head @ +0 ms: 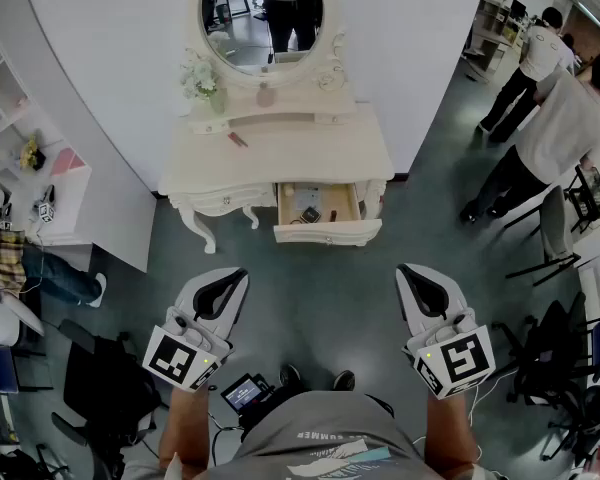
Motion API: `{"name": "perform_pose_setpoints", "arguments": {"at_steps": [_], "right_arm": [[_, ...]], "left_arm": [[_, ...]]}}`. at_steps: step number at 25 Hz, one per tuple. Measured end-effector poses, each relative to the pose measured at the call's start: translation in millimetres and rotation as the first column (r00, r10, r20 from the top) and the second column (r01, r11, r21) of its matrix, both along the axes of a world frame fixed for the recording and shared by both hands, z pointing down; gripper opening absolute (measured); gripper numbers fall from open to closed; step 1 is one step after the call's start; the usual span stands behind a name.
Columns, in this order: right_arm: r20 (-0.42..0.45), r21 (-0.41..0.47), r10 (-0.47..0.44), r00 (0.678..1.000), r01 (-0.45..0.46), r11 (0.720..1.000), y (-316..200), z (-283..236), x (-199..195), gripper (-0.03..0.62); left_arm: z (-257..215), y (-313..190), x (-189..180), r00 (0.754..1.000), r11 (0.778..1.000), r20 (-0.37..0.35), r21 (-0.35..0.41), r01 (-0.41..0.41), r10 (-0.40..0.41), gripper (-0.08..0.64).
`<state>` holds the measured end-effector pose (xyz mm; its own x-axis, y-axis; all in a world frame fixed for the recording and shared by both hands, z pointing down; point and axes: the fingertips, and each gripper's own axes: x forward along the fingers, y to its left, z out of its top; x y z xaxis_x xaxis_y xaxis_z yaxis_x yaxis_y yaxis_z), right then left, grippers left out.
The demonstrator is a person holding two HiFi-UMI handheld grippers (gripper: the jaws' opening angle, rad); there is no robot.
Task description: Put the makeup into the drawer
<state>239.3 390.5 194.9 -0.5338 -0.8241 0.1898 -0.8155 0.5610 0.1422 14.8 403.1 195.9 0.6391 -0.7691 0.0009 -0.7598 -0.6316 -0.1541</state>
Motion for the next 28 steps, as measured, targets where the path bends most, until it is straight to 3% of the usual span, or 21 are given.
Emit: {"name": "perform_pose_setpoints", "arguments": {"at_steps": [19,28], "right_arm": [[0.018,-0.020,0.007,1.000,-0.007,1.000,-38.9,0.1,-86.4,0.000],[0.058,-0.033,-0.063,0.996,0.065,0.997,-107.5,8.7,-105.2,0.002]], "left_arm": [[9.2,-37.7,-87.3,1.000,1.000,-0.014,-0.019,-0.015,0.015,0.002],[17.3,-84.7,-104.8,0.998,0.998,-0.006,-0.038,0.055,-0.055,0.002]]}}
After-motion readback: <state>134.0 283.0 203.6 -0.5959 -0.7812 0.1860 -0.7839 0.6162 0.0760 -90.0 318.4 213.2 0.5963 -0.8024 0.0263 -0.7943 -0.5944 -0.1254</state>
